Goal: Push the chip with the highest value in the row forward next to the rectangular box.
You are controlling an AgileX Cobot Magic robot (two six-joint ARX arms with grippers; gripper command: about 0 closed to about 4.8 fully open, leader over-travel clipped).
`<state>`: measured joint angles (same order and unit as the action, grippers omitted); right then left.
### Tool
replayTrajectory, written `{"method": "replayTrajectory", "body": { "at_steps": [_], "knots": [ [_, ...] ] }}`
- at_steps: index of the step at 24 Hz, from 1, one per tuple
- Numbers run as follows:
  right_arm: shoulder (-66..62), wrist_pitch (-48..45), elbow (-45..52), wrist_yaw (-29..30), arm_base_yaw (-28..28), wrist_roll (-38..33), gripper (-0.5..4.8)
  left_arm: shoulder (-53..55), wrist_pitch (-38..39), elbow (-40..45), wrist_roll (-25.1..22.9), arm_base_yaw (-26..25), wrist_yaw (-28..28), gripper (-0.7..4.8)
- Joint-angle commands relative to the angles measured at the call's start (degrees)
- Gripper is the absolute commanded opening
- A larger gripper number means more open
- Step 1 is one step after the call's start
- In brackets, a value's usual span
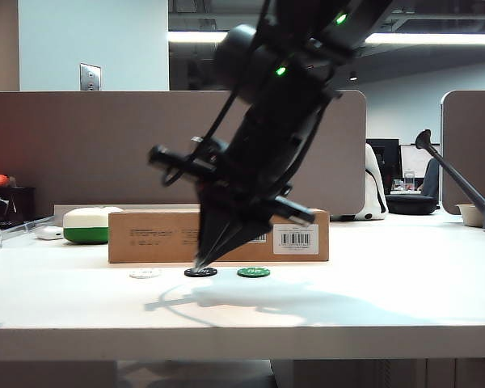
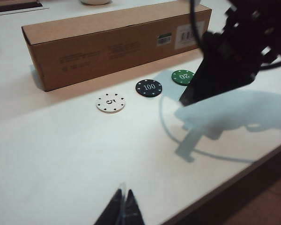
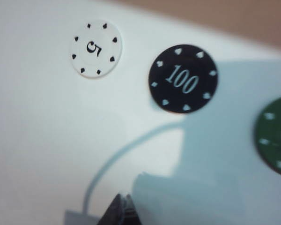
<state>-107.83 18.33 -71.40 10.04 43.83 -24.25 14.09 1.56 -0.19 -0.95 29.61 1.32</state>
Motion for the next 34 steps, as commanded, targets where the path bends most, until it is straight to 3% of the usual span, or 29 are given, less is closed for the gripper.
{"method": "replayTrajectory", "body": {
  "at_steps": [1, 9, 28, 34],
  "knots": [
    [-0.2, -0.6, -0.6, -4.2, 1.3, 0.3, -0.09, 0.0, -0.3, -0.3, 0.1, 0.0, 0.1, -0.05],
    [-1.0, -3.1, -0.7, -8.0, 1.4, 0.3, -0.1, 0.0, -0.3, -0.2, 0.1, 0.0, 0.0, -0.05],
    [-4.6, -8.2, -0.7, -8.9, 0.7, 0.2, -0.1, 0.0, -0.4, -0.2, 0.1, 0.0, 0.0, -0.05],
    [-4.9, -8.8, -0.7, -11.6, 0.8, 0.3, -0.1, 0.0, -0.4, -0.2, 0.1, 0.0, 0.0, -0.05]
  ]
}}
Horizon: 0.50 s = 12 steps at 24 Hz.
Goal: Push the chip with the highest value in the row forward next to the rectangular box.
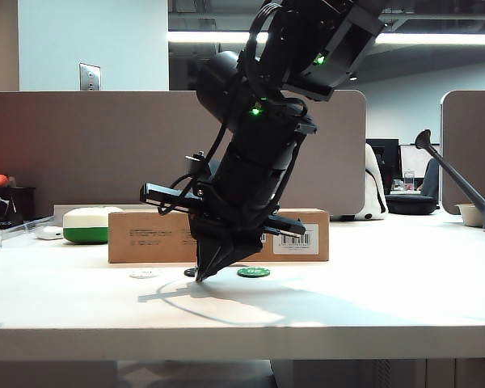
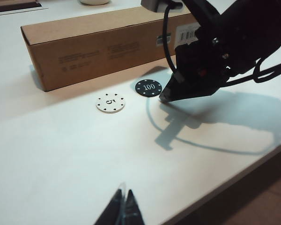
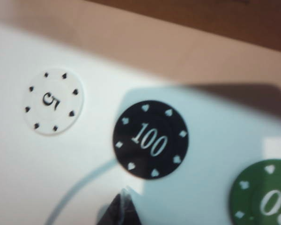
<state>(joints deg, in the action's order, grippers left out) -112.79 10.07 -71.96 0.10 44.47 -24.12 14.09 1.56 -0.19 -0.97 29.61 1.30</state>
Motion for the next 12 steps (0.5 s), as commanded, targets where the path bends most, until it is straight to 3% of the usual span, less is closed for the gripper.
{"method": "replayTrajectory", "body": {
  "at_steps": [1, 12],
  "knots": [
    [0.0, -0.9, -0.1, -1.7, 0.1, 0.1, -0.1, 0.0, -0.3, -0.2, 0.2, 0.0, 0.0, -0.05],
    [-1.9, -3.1, -0.2, -3.0, 0.2, -1.0, -0.1, 0.0, -0.4, -0.2, 0.2, 0.0, 0.0, -0.05]
  ]
}}
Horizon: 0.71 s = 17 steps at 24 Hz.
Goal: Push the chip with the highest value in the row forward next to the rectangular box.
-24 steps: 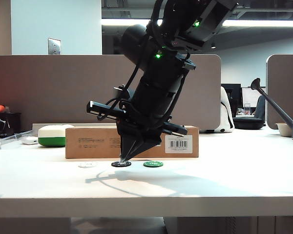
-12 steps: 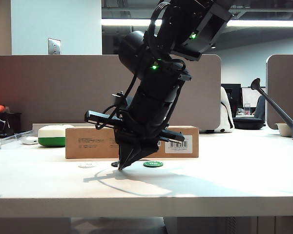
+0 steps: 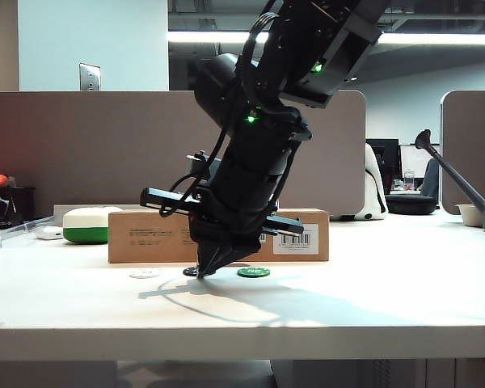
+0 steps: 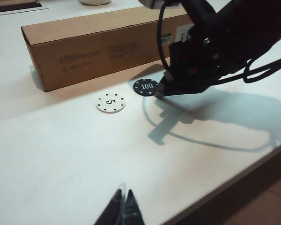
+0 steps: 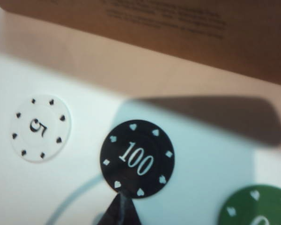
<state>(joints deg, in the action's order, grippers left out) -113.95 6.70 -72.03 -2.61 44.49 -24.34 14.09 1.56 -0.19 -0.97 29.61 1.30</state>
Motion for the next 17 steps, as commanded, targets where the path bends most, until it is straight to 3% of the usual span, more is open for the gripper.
{"method": "replayTrajectory", "body": {
  "at_steps": [1, 17],
  "knots": [
    [-1.0, 0.3, -0.2, 0.0, 0.2, -1.4, -0.1, 0.0, -0.4, -0.2, 0.1, 0.0, 0.0, -0.05],
    [-4.4, -4.8, -0.4, -2.5, 0.1, -3.1, -0.1, 0.0, -0.3, -0.2, 0.1, 0.0, 0.0, -0.05]
  ]
}}
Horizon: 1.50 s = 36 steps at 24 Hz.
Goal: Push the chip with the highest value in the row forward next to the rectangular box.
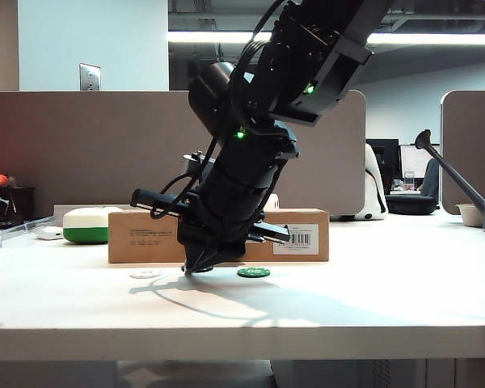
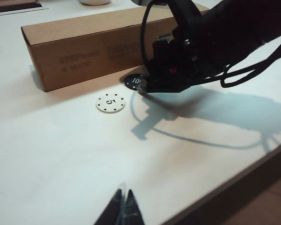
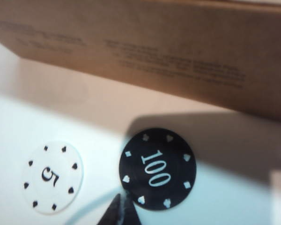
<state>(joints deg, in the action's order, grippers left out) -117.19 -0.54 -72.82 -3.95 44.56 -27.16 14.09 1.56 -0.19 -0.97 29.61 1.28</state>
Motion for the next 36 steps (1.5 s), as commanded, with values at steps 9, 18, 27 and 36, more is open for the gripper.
{"method": "replayTrajectory", "body": {
  "at_steps": [9, 18, 27, 36],
  "knots": [
    [-1.5, 1.4, 0.4, -4.4, -0.5, -0.3, -0.09, 0.0, -0.4, -0.2, 0.1, 0.0, 0.0, -0.05],
    [-1.9, -1.6, 0.4, -5.2, -0.6, -1.8, -0.09, 0.0, -0.3, -0.2, 0.2, 0.0, 0.0, -0.05],
    [1.1, 1.5, 0.4, -3.2, -0.5, -2.6, -0.09, 0.0, -0.3, -0.2, 0.2, 0.0, 0.0, -0.05],
    [19.9, 19.5, 0.6, -9.9, 1.5, 3.0, -0.09, 0.0, -0.3, -0.3, 0.2, -0.1, 0.0, -0.05]
  ]
}}
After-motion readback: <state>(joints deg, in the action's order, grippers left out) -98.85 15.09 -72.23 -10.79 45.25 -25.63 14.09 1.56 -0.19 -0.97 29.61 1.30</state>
